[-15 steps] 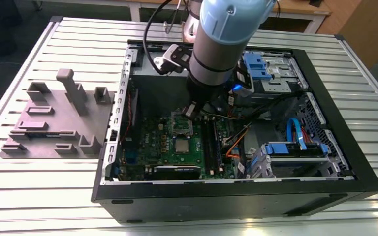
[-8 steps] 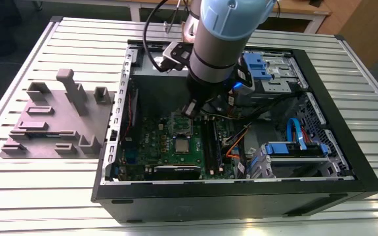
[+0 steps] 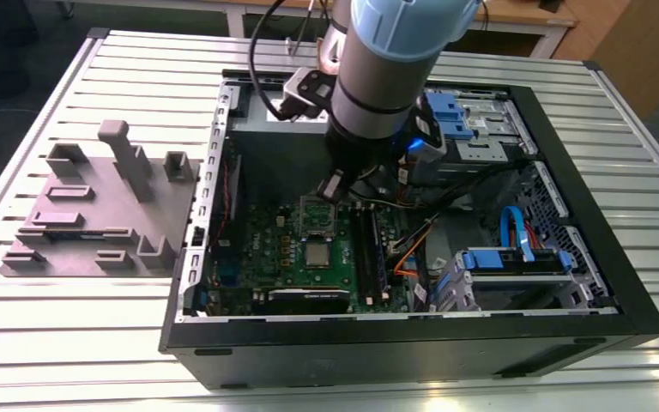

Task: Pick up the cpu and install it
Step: 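Close the cpu cover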

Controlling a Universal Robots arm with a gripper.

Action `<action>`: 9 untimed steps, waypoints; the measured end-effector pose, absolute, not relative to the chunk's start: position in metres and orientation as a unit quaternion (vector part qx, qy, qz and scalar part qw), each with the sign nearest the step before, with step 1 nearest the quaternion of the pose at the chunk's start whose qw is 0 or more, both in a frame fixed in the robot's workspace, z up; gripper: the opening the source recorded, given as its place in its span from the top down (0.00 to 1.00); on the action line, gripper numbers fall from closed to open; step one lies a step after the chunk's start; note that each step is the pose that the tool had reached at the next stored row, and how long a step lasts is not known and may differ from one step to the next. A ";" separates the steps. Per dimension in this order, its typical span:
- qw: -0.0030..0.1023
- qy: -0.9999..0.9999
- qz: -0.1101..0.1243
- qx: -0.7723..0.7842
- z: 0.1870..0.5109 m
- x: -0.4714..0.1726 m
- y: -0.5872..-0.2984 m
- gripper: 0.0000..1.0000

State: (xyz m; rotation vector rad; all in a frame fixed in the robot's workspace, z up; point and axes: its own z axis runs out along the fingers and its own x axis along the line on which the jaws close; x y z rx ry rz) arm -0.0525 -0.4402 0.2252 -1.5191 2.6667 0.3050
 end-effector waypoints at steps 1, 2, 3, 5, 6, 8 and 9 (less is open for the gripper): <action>0.029 0.864 0.099 -0.492 0.226 -0.052 -0.440 0.89; 0.028 0.864 0.098 -0.492 0.227 -0.052 -0.440 0.89; 0.028 0.864 0.098 -0.492 0.227 -0.052 -0.440 0.89; 0.028 0.864 0.097 -0.492 0.228 -0.052 -0.440 0.89; 0.027 0.865 0.096 -0.492 0.228 -0.052 -0.440 0.89; 0.024 0.865 0.091 -0.493 0.229 -0.053 -0.440 0.89; 0.023 0.865 0.088 -0.493 0.229 -0.053 -0.440 0.89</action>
